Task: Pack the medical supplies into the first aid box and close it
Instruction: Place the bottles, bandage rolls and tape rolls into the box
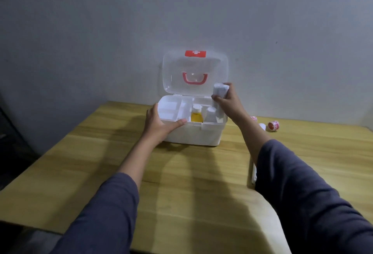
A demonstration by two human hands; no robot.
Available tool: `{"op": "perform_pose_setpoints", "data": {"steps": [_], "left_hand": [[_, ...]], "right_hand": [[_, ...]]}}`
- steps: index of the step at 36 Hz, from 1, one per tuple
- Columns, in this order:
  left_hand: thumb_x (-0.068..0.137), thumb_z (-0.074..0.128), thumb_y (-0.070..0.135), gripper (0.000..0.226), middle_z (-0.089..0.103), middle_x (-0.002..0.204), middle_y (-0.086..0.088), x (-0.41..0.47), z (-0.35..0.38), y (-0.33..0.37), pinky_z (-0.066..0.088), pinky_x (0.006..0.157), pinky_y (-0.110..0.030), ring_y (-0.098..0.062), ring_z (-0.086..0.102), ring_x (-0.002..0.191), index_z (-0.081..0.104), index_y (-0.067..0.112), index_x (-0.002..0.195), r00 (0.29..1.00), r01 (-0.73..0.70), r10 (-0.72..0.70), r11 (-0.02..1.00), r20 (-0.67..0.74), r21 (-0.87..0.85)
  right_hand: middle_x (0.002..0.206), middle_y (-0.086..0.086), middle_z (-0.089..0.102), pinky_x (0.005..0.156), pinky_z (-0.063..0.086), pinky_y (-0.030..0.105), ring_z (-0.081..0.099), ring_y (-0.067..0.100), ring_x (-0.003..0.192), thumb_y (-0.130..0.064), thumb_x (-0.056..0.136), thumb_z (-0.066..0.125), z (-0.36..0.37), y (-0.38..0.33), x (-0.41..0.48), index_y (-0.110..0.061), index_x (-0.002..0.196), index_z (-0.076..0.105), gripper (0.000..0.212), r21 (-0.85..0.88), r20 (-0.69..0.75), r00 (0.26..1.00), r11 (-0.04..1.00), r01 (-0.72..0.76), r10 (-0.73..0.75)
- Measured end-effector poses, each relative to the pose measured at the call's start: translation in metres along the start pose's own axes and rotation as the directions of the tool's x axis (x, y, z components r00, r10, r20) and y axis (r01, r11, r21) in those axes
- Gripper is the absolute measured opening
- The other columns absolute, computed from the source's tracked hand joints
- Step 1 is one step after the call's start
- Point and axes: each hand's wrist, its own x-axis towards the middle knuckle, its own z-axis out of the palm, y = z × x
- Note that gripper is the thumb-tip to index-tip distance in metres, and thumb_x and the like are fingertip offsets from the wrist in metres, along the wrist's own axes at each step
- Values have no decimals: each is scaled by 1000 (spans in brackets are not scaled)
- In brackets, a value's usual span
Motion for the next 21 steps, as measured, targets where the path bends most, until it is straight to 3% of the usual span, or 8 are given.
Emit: {"op": "perform_pose_setpoints", "data": {"steps": [8,10,16,18,21], "left_hand": [[68,80,44,104,19,153,-1,-2,-2,1,25,104,-25,-17,23,141,20,19,149,1000,-9,9,1000,4,-1],[68,80,44,105,18,154,-1,-2,-2,3,25,107,-27,-17,22,142,18,19,149,1000,-6,6,1000,14,5],[67,80,45,106,20,152,-2,-2,-5,5,26,106,-27,-18,23,141,19,18,149,1000,-4,4,1000,24,9],[67,80,45,106,20,152,-2,-3,-4,5,27,106,-28,-18,23,141,19,18,149,1000,-4,4,1000,26,11],[67,80,45,105,20,152,-3,-3,-5,6,27,107,-30,-19,24,141,19,18,149,1000,-7,6,1000,26,15]], "right_hand": [[106,12,62,85,49,40,55,22,92,-10,78,69,7,-5,-3,-5,111,56,35,-106,-75,997,994,-18,10],[100,12,61,78,48,37,53,21,86,-11,77,70,7,-7,-4,-5,105,57,31,-137,-74,997,991,-15,5],[99,5,56,54,46,10,54,20,86,-7,75,73,2,-12,-8,-6,114,53,44,-102,-74,997,995,-15,8],[99,8,60,61,50,14,59,21,86,-5,75,72,-1,-10,-9,-6,114,53,43,-77,-58,998,997,-20,15],[97,9,64,79,52,32,60,21,87,-3,75,71,-5,-7,-9,-4,106,60,33,-159,-60,998,987,-14,5]]}}
